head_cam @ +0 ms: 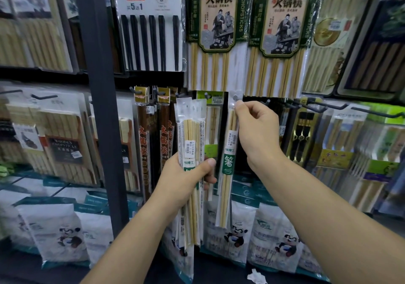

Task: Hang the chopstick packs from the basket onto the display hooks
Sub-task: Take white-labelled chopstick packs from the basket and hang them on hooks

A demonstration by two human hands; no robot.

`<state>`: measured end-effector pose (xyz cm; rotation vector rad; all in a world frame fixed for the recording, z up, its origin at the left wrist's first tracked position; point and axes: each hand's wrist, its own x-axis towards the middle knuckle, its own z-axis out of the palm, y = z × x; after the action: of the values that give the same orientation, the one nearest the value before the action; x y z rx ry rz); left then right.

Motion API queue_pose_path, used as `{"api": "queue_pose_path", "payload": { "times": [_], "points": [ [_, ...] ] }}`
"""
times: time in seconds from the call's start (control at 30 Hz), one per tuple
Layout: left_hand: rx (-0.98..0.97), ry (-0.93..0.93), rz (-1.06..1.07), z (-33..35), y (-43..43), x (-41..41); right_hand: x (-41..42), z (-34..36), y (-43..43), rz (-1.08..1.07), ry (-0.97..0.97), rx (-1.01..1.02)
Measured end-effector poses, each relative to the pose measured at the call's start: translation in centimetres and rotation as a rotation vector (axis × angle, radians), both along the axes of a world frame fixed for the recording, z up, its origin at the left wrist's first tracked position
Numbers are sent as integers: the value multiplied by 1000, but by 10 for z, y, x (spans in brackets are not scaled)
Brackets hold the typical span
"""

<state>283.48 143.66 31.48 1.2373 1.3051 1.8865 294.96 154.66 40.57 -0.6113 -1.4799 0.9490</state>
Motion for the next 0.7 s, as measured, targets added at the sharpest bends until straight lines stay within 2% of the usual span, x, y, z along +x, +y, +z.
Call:
{"api": "queue_pose_path", "payload": {
  "times": [0.47,0.7],
  "points": [
    [8,9,-28,2,1,3,-2,-4,12,-30,-13,-47],
    [4,-16,-13,5,-2,5,-5,-7,28,-95,-94,-82]
  ]
}}
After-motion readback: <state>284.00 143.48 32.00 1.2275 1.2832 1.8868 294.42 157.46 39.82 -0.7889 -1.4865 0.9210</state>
